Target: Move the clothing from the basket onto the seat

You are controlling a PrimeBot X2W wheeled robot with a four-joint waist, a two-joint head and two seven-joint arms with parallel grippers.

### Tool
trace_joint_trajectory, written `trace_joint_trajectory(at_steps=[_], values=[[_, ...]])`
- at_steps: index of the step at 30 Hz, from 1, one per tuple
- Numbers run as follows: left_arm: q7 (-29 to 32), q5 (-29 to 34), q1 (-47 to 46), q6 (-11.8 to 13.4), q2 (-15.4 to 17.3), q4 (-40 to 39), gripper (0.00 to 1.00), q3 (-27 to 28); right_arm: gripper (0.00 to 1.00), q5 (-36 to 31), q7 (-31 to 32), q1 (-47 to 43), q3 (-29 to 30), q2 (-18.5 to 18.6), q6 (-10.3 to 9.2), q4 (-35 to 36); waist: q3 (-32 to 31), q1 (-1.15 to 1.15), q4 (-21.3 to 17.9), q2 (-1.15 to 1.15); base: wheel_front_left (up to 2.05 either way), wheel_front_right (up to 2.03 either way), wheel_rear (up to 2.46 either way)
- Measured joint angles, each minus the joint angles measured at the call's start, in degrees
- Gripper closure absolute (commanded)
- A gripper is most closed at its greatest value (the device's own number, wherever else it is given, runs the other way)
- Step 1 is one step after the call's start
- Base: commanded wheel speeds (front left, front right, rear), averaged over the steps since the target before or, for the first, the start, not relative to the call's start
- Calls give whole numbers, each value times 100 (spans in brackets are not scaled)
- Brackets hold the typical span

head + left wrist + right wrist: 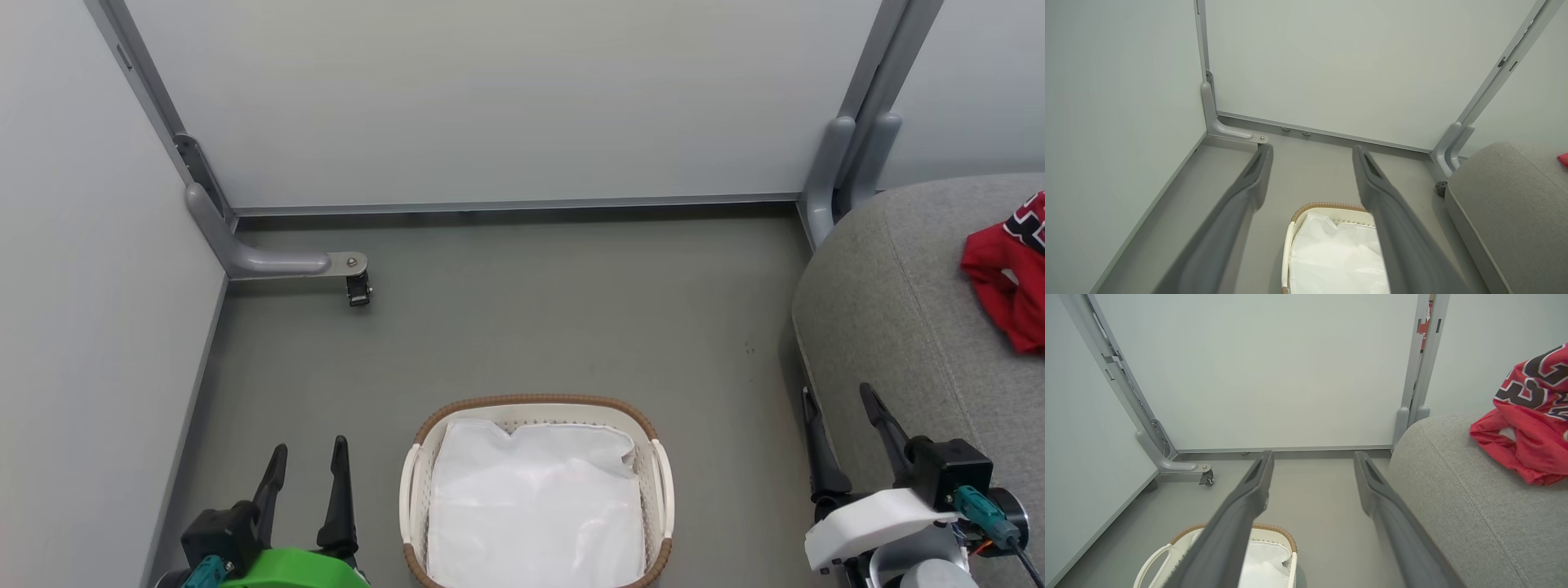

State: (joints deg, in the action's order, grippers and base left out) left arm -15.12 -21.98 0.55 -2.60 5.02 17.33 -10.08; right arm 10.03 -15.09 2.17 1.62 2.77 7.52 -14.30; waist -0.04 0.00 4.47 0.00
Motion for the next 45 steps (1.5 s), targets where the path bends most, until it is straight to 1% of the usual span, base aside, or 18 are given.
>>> trace_joint_trajectory(at_steps=[7, 8, 13, 15, 28, 45], values=[[0, 10, -2, -75, -23, 62, 0, 56, 0, 19, 0, 1, -1, 0, 0, -15, -5, 0, 1, 0, 0, 0, 0], [1, 10, -2, -96, -27, 43, 100, 63, 100, 19, 1, 1, 1, 0, 0, -16, -5, 0, 1, 0, 0, 0, 0], [23, 4, 23, -93, -48, 290, 100, 56, 100, 24, 22, -98, -12, -56, 0, -258, -6, 0, 0, 0, 0, 0, 0], [78, -111, 25, -93, -55, 318, 100, 75, 100, 174, 90, -118, -3, -63, 0, -297, -6, 0, -7, 0, 0, 0, 0], [447, -1335, 8, -145, -74, 222, 100, 337, 100, 1577, 439, -102, 78, -60, 0, -267, -3, 0, -55, 0, 0, 0, 0], [834, -2626, -118, -220, -99, 104, 100, 642, 100, 3101, 827, -24, 163, -54, 0, -201, 2, 0, -114, 0, 0, 0, 0]])
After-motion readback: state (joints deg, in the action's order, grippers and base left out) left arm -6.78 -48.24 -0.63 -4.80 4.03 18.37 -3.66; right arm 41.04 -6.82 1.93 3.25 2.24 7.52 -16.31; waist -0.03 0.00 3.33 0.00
